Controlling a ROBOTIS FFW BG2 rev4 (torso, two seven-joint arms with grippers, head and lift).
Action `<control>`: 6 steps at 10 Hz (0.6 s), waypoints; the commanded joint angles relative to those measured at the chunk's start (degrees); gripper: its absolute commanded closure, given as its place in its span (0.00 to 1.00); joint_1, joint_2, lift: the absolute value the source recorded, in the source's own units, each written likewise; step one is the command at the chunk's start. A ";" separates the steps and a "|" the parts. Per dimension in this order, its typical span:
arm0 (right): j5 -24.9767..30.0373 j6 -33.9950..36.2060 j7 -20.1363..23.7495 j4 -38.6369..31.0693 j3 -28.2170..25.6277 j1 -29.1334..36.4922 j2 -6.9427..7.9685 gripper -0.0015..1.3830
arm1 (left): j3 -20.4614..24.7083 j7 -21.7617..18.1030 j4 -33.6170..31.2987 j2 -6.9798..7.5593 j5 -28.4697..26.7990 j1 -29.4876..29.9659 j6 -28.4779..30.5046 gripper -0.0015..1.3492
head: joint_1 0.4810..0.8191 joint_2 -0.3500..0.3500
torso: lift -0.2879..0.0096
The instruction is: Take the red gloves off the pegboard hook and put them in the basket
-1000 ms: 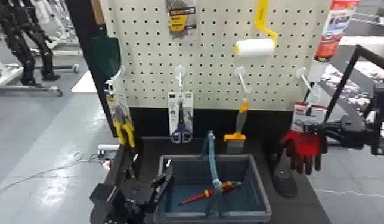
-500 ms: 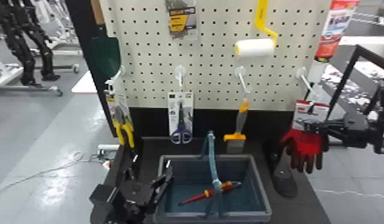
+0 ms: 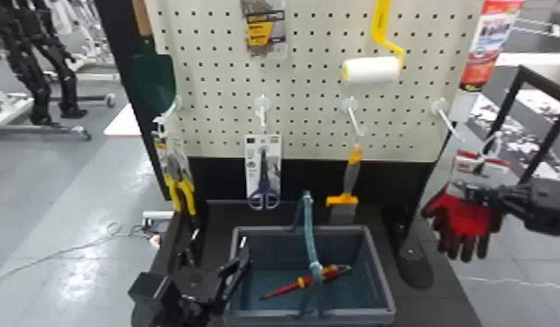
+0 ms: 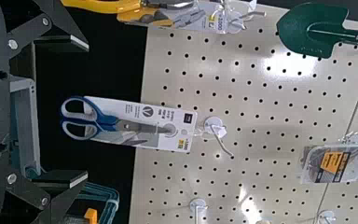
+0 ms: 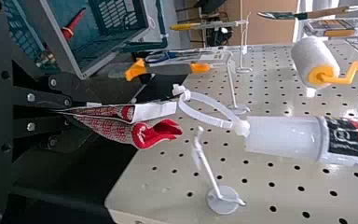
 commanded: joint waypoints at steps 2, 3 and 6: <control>-1.91 2.53 -2.55 -8.51 -1.18 7.61 1.24 0.93 | 0.75 0.00 -0.31 -0.24 -0.28 0.57 -0.01 0.24 | 0.20 0.50 | 0.63; -0.94 4.29 -2.99 -11.49 -1.27 9.19 2.82 0.93 | 0.75 0.00 -0.31 -0.24 -0.28 0.48 -0.01 0.24 | 0.20 0.50 | 0.63; 1.78 5.43 -1.14 -12.55 -1.18 10.07 9.42 0.93 | 0.92 0.00 -0.66 -0.24 -0.28 -0.05 0.61 0.24 | 0.20 0.50 | 0.63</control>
